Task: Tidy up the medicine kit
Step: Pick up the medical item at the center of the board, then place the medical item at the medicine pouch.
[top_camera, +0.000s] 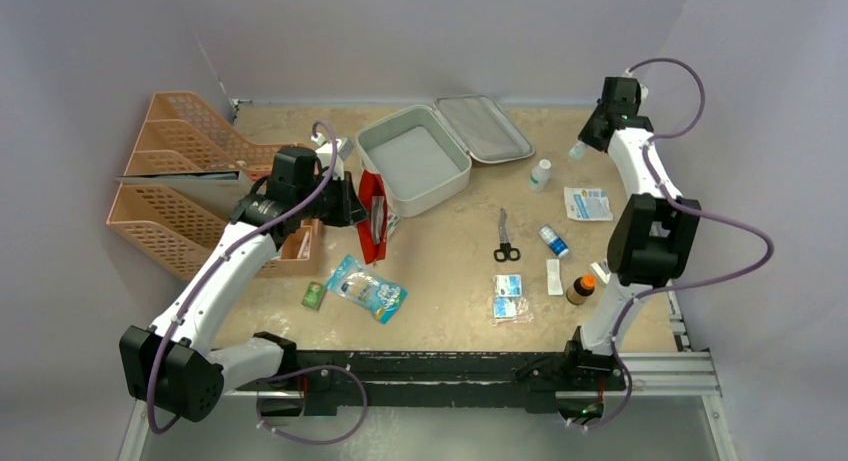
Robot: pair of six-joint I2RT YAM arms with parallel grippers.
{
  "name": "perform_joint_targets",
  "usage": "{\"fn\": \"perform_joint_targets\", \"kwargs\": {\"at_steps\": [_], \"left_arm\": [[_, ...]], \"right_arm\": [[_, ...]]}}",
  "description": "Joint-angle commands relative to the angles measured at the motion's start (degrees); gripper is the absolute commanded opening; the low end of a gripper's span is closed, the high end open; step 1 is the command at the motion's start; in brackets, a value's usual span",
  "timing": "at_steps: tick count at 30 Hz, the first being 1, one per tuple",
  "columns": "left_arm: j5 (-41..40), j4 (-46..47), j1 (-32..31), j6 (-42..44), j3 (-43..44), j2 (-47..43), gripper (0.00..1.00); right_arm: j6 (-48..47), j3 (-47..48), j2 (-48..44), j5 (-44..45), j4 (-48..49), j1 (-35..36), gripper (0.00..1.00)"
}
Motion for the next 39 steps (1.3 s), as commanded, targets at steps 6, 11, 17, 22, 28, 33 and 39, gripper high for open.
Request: {"fn": "perform_joint_targets", "kwargs": {"at_steps": [6,11,17,22,28,33,39], "left_arm": [[0.02,1.87,0.22,0.92,1.08,-0.56,0.0],[-0.08,1.85,0.22,0.92,0.99,-0.37,0.0],[-0.34,1.87,0.22,0.83,0.99,-0.28,0.0],[-0.23,1.95,0.22,0.61,0.9,-0.05,0.0],[0.34,2.04,0.26,0.39,0.82,0.25,0.0],[0.77,2.22,0.22,0.3,0.81,0.35,0.0],[1.39,2.39,0.22,0.3,0.81,0.17,0.0]], "right_arm": [[1.68,-7.83,-15.49,-16.52,-0.99,6.08,0.0],[0.66,-13.68,-21.86,-22.04,3.34,14.45,0.0],[2.18,-19.71,-28.59,-23.81,5.31,24.53,0.0],[5.75,-25.48,-32.87,-23.6,10.87,32.0,0.0],[8.11,-25.71,-34.31,-22.34,14.19,40.92,0.0],[8.66,-23.74,-32.57,-21.96,16.16,45.83,0.0],[9.26,-21.44,-30.1,-20.54,17.89,51.53,0.0]]}}
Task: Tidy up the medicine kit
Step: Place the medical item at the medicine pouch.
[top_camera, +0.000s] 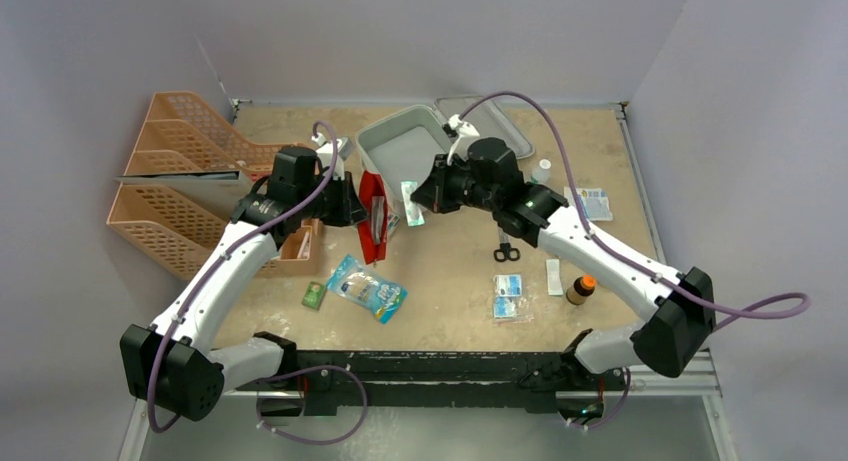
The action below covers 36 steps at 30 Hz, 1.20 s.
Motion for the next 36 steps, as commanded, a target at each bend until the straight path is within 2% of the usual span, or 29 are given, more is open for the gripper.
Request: {"fn": "perform_joint_targets", "kwargs": {"at_steps": [1,11,36], "left_arm": [[1.61,2.38,0.22,0.34,0.81,-0.1,0.0],[2.92,2.71,0.24,0.43,0.81,-0.35,0.0],[7.54,4.52,0.22,0.52,0.11,-1.33,0.0]], "right_arm": [[1.33,3.4,1.07,2.32,4.75,3.65,0.0],[2.27,7.48,6.95,4.74,5.12,8.17,0.0],[-1.41,12.76,14.95,15.71,0.59,9.79,0.0]]}}
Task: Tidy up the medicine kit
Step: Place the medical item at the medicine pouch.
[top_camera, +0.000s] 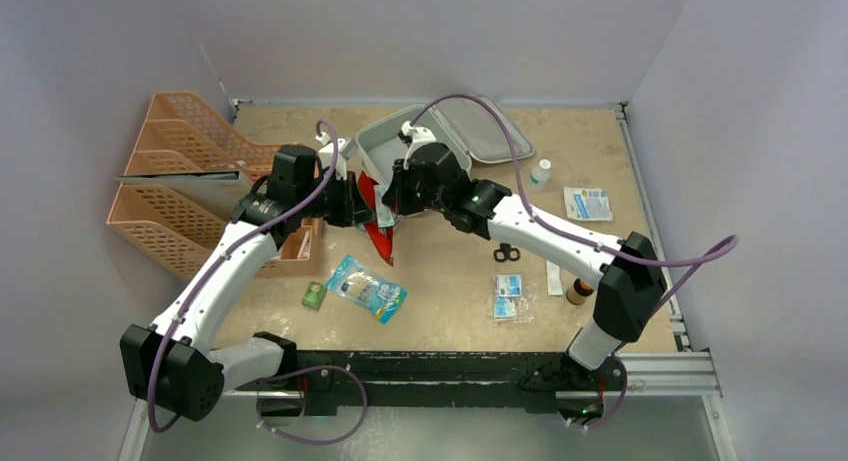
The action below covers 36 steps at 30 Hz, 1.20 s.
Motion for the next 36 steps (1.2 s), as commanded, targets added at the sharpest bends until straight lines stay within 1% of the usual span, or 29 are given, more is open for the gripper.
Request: {"fn": "perform_joint_targets", "kwargs": {"at_steps": [1,11,14,21,28,33,36], "left_arm": [[2.15,3.35,0.22,0.5,0.11,-1.33,0.0],[2.22,3.49,0.23,0.41,0.02,-1.24,0.0],[2.09,3.54,0.22,0.32,0.07,-1.24,0.0],[3.14,4.35,0.22,-0.36,-0.26,-1.8,0.0],[3.85,5.18,0.26,-1.32,-0.51,-1.96,0.0],[3.0,5.0,0.28,-1.56,-0.49,-1.95,0.0],[1.98,4.49,0.29,-1.61,-0.38,-1.56,0.0]], "right_arm": [[-2.43,3.0,-0.38,4.11,-0.55,1.16,0.0],[-7.25,4.68,0.45,8.28,-1.5,4.73,0.0],[-6.89,4.77,0.77,11.27,-1.89,5.21,0.0],[-6.25,3.17,2.16,18.28,2.37,6.1,0.0],[-6.31,2.87,3.72,21.82,3.18,7.05,0.0],[-5.56,2.14,2.9,23.97,2.85,7.51,0.05],[-4.49,2.59,1.68,23.45,1.44,7.61,0.14]]}}
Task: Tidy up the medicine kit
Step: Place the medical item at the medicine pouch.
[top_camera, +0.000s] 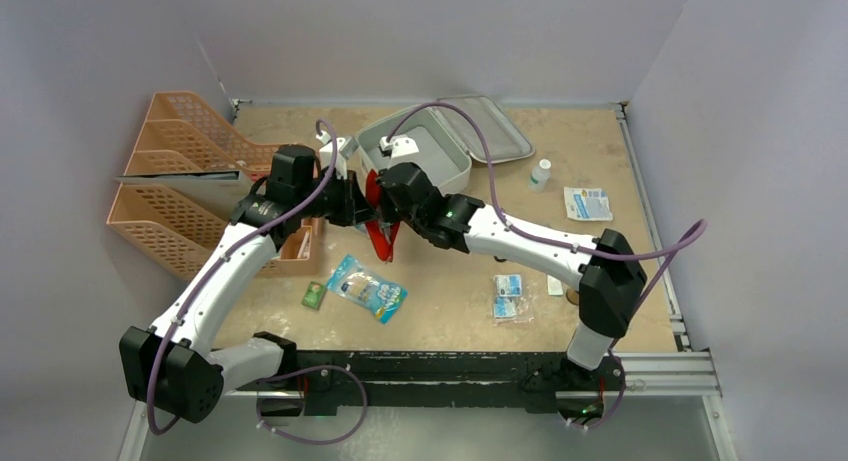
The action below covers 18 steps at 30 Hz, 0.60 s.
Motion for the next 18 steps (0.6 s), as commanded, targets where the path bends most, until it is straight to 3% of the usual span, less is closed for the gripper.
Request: {"fn": "perform_joint_targets", "kwargs": {"at_steps": [1,5,11,15,18], "left_arm": [[-0.5,1.96,0.26,-0.79,0.36,-0.82,0.0],[-3.04,0.62,0.31,-0.43,0.73,-0.75,0.0],[-4.41,-0.01,0.28,-0.32,0.93,-0.25,0.0],[-4.47,-0.38,0.3,-0.15,1.18,0.03,0.0],[-4.61,-0.29,0.22,-0.14,1.05,-0.08,0.0]], "right_arm": [[1.49,0.61,-3.59,2.0,-0.2,0.47,0.17],[1.65,0.75,-7.53,-2.19,-3.37,0.49,0.28],[2.1,-0.47,-14.54,-12.4,-12.78,0.36,0.33],[2.49,-3.05,-19.41,-11.04,-17.27,0.35,0.35],[4.97,-5.64,-22.93,-4.72,-21.52,0.26,0.35]]}}
